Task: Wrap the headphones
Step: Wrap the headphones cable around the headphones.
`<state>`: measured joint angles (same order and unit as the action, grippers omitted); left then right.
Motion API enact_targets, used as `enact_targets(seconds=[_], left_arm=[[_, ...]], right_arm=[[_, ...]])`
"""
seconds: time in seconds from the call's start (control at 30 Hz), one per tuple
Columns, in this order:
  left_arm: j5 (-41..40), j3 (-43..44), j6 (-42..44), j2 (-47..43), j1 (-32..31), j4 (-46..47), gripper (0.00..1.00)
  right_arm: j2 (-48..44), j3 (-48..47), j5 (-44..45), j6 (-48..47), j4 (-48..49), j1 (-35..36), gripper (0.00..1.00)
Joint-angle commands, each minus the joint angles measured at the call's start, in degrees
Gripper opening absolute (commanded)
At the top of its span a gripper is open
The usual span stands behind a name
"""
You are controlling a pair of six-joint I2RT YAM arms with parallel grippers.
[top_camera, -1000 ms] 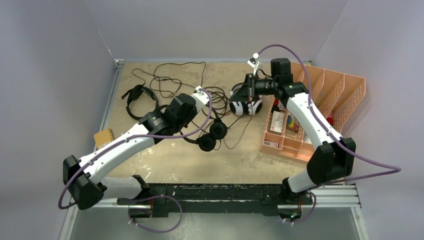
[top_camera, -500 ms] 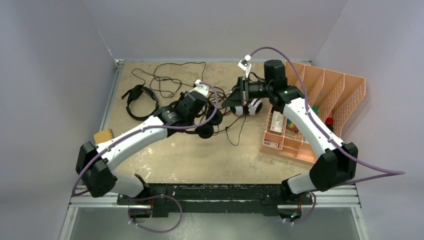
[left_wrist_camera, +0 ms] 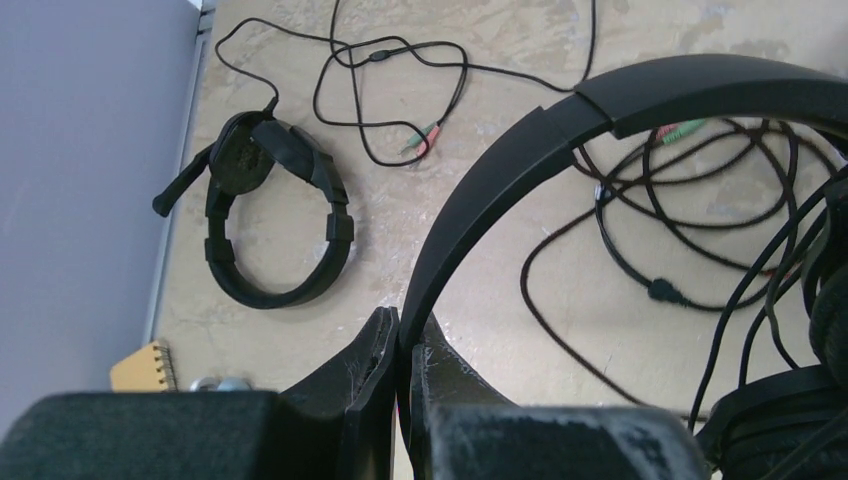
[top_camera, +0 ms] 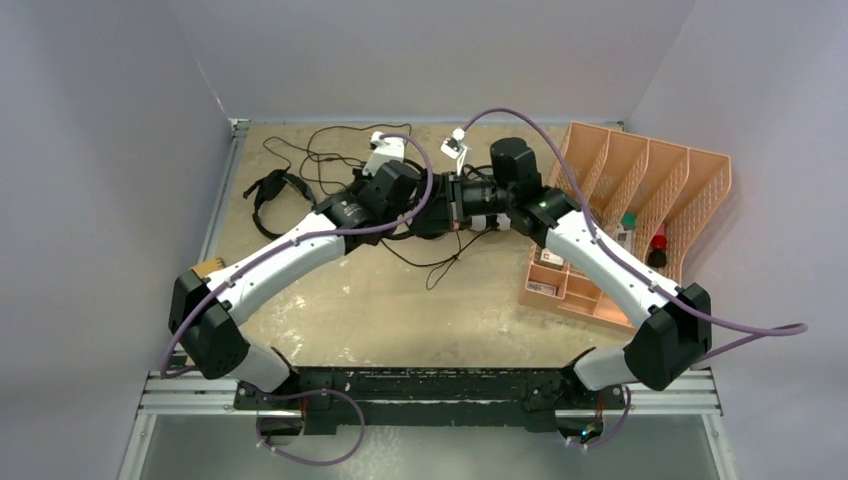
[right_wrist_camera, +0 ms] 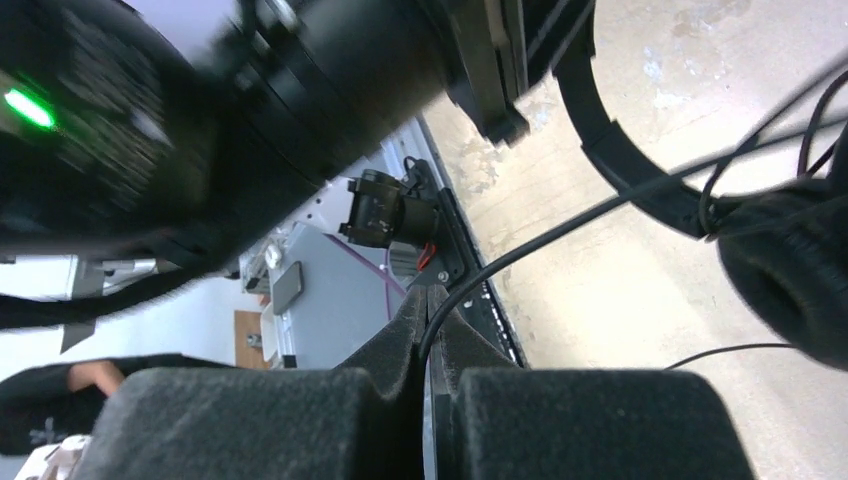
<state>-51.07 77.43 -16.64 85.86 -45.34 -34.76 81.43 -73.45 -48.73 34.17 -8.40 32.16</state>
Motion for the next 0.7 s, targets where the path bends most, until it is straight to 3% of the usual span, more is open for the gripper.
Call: enact_targets(seconds=[0.0,0.23,0.67], left_arm=[[1.8,4.7,-9.2,-1.3,4.4,1.9,0.0],[9.0,6.9,-13.6,-3.0,9.9,4.0,0.0],[13.9,13.9,-15.0,-4.8,12.1,4.2,0.0]], right_arm=[[-1.9,2.5,7.7,0.8,4.0,3.8,0.0],[-2.6,6.5,13.9,0.7,6.5,8.4,0.0],[-4.1,16.7,17.0,3.9,14.8,10.5,0.0]])
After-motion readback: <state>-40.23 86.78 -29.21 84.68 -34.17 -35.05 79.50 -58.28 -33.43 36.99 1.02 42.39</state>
